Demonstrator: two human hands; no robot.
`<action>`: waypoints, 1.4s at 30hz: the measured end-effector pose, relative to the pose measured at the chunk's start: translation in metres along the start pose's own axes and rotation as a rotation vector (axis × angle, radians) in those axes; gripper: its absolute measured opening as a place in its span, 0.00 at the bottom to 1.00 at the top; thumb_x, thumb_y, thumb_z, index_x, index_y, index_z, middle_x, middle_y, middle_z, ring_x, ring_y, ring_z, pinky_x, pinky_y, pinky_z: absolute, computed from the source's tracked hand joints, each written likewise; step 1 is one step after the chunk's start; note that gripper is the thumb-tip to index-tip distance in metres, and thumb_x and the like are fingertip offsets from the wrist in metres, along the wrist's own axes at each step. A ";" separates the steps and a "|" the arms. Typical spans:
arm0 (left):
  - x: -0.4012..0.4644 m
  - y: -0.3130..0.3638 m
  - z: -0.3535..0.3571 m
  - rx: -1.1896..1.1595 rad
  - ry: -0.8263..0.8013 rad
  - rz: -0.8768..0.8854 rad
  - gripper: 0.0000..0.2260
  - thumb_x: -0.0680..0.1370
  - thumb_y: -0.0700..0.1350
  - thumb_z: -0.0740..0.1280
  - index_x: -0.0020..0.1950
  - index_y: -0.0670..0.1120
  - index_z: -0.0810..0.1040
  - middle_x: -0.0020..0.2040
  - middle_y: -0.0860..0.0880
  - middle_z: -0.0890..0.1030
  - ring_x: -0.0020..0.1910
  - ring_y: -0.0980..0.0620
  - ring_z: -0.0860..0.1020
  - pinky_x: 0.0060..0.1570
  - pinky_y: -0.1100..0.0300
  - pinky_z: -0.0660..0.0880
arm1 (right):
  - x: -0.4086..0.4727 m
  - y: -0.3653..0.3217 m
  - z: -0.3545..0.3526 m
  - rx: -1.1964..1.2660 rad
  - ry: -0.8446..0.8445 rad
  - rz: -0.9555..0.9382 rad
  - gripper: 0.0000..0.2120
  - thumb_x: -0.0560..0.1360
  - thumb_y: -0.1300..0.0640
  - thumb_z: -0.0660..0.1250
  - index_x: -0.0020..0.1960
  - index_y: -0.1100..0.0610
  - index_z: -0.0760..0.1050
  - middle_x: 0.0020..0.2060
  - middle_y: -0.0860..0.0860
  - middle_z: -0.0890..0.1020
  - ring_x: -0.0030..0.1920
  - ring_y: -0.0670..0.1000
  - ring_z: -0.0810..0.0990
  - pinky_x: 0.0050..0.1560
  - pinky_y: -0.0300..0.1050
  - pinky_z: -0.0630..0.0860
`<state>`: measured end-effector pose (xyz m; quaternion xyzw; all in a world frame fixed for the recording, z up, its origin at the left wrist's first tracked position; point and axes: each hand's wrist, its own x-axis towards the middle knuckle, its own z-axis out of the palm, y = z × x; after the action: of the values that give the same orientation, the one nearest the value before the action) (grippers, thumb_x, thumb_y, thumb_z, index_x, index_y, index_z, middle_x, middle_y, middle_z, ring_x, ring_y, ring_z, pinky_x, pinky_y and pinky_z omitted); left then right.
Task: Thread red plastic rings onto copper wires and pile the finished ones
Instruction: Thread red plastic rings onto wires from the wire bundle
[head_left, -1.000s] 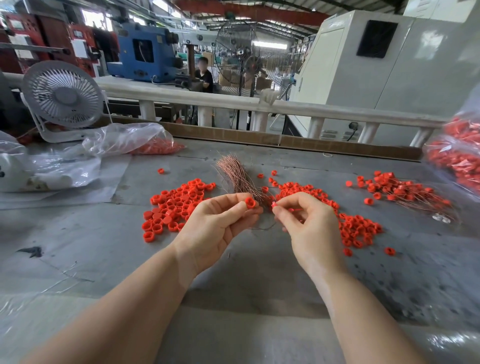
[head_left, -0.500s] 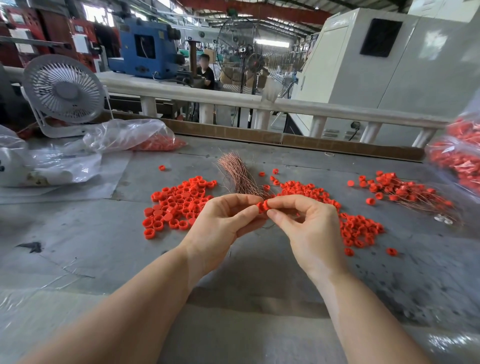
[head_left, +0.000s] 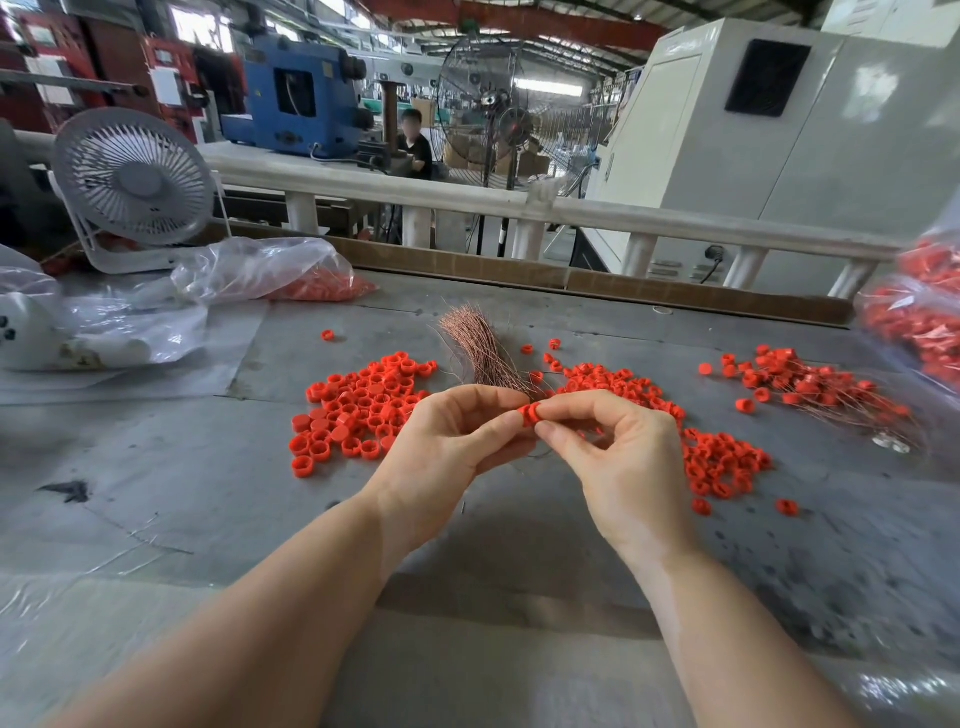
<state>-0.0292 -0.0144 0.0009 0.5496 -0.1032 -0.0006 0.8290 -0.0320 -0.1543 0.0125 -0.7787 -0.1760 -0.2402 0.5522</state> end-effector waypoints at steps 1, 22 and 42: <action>0.000 0.000 0.000 0.000 -0.003 0.000 0.10 0.66 0.41 0.68 0.45 0.40 0.78 0.41 0.44 0.83 0.44 0.49 0.82 0.53 0.55 0.78 | 0.000 0.000 0.000 -0.006 0.001 -0.008 0.14 0.68 0.65 0.74 0.37 0.46 0.80 0.37 0.40 0.83 0.40 0.42 0.81 0.42 0.39 0.76; 0.001 -0.001 -0.001 0.065 0.009 0.055 0.05 0.73 0.33 0.66 0.47 0.39 0.78 0.43 0.42 0.82 0.44 0.47 0.81 0.50 0.56 0.79 | 0.002 0.003 -0.001 0.050 -0.036 -0.009 0.08 0.66 0.67 0.74 0.38 0.55 0.82 0.37 0.43 0.82 0.42 0.40 0.80 0.43 0.30 0.72; -0.002 0.001 0.000 0.068 -0.001 0.060 0.05 0.73 0.32 0.65 0.46 0.39 0.79 0.42 0.43 0.83 0.44 0.47 0.82 0.51 0.57 0.79 | 0.001 0.000 -0.001 0.084 -0.016 0.035 0.10 0.66 0.66 0.75 0.37 0.51 0.81 0.35 0.46 0.83 0.35 0.42 0.79 0.38 0.35 0.74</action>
<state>-0.0310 -0.0139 0.0021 0.5739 -0.1199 0.0274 0.8096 -0.0311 -0.1555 0.0130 -0.7597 -0.1767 -0.2168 0.5871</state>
